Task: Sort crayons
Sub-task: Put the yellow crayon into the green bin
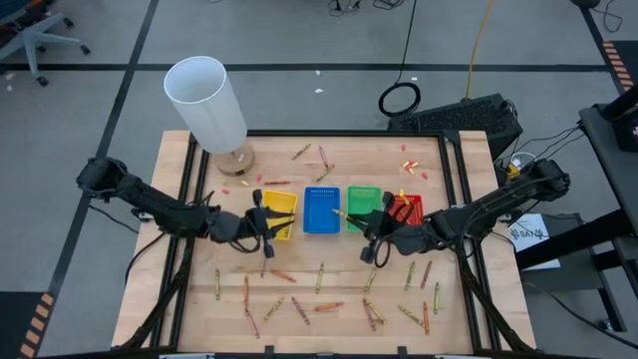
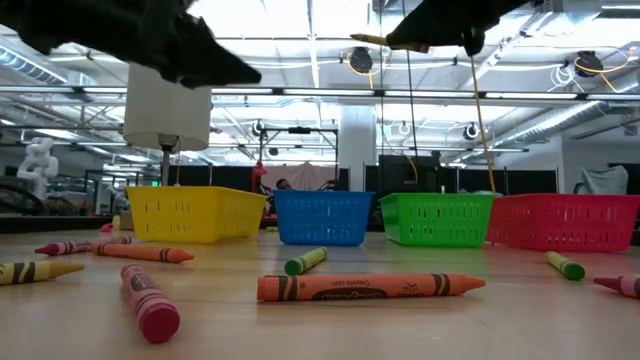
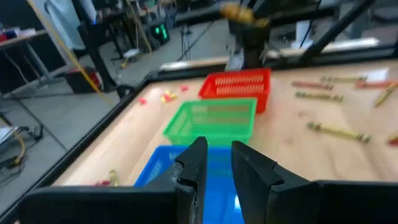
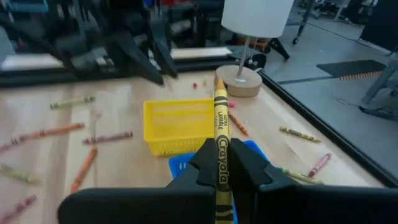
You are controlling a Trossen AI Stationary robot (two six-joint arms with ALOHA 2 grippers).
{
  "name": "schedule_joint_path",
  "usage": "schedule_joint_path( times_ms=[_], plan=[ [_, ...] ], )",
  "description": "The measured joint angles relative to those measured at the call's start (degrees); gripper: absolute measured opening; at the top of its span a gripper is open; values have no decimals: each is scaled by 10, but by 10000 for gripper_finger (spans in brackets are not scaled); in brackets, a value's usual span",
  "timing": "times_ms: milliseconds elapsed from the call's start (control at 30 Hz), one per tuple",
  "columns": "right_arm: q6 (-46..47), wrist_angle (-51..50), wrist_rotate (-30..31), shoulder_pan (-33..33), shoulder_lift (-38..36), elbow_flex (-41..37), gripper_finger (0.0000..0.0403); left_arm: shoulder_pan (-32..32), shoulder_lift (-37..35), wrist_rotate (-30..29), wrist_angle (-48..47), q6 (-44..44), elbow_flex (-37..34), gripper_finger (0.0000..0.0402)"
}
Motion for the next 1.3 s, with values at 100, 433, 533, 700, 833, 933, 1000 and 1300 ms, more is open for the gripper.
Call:
schedule_joint_path(
  times_ms=[100, 433, 533, 700, 833, 933, 1000, 1300],
  plan=[
    [21, 59, 20, -3, 0, -36, 4, 25, 0, 27, -31, -5, 0, 74],
    [116, 113, 74, -3, 0, -99, 4, 42, 0, 68, -73, -45, 0, 74],
    [126, 114, 74, -3, 0, -106, 4, 41, 0, 70, -73, -61, 0, 74],
    [121, 115, 74, -3, 0, -110, 4, 40, 0, 70, -74, -66, 0, 74],
    [102, 113, 74, -3, 0, -110, 4, 40, 0, 70, -73, -67, 0, 74],
    [108, 98, 91, -4, 0, -110, 4, 40, 0, 70, -73, -81, 0, 74],
    [129, 82, 116, -7, 0, -110, 4, 40, 0, 69, -72, -87, 0, 74],
    [338, -80, 149, -32, 0, -110, 4, 40, 0, 69, -72, -96, 0, 74]
  ],
)
